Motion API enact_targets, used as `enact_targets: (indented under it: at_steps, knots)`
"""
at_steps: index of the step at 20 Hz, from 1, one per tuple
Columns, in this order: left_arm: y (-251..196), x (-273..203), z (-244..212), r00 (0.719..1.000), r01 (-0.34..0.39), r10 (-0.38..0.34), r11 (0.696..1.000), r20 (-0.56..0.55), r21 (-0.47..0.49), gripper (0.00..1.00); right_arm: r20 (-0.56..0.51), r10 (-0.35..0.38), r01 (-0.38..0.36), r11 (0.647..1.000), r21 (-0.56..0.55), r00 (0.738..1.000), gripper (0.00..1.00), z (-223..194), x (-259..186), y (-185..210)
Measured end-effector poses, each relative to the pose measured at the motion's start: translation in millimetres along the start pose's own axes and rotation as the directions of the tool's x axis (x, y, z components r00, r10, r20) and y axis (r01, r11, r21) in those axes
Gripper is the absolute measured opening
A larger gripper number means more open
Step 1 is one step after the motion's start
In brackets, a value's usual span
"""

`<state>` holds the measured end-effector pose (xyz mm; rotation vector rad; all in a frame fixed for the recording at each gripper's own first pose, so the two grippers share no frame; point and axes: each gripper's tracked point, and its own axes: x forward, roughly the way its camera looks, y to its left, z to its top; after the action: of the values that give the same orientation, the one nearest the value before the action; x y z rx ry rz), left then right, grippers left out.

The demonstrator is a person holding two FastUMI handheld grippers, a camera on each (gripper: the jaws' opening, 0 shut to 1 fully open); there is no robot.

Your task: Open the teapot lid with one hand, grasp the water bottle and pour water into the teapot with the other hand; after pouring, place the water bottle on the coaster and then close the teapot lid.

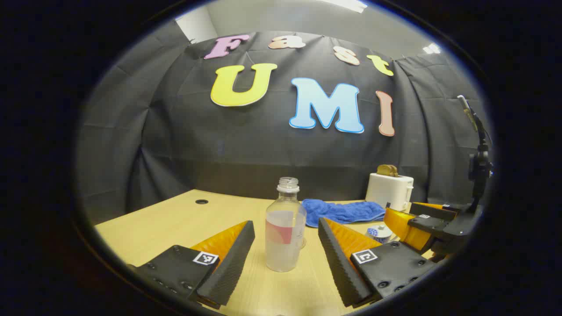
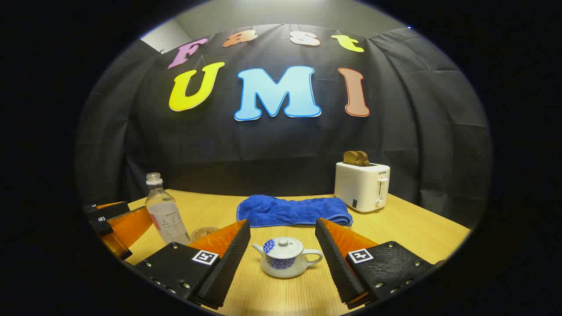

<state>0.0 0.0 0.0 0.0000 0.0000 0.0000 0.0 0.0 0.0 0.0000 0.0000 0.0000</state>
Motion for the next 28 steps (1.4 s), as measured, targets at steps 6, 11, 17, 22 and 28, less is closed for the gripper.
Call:
enact_targets:
  at_steps: [6,11,17,22,28]
  knots:
    - [1.2,0.8,-0.5,1.0,0.0,0.0,1.0,0.004,-0.004,1.0,-0.012,0.007,-0.007,1.0,-0.005,1.0,0.92,-6.6,6.7,0.8]
    - [5.6,2.1,-3.2,1.0,-0.007,0.007,1.0,-0.003,-0.009,1.0,-0.025,0.015,-0.015,1.0,-0.008,1.0,0.84,-11.2,10.5,3.1]
    - [5.4,1.9,-5.2,1.0,-0.008,0.008,1.0,-0.006,-0.011,1.0,-0.031,0.013,-0.014,1.0,-0.018,0.999,0.82,-14.1,15.4,1.7]
    - [5.6,1.5,-4.0,1.0,-0.007,0.007,1.0,-0.004,-0.008,1.0,-0.051,0.027,-0.028,0.999,-0.03,0.998,0.72,-19.0,26.9,4.4]
    - [5.0,1.6,-3.4,1.0,-0.007,0.007,1.0,-0.002,-0.01,1.0,-0.073,0.035,-0.04,0.997,-0.061,0.997,0.54,-26.5,40.2,8.2]
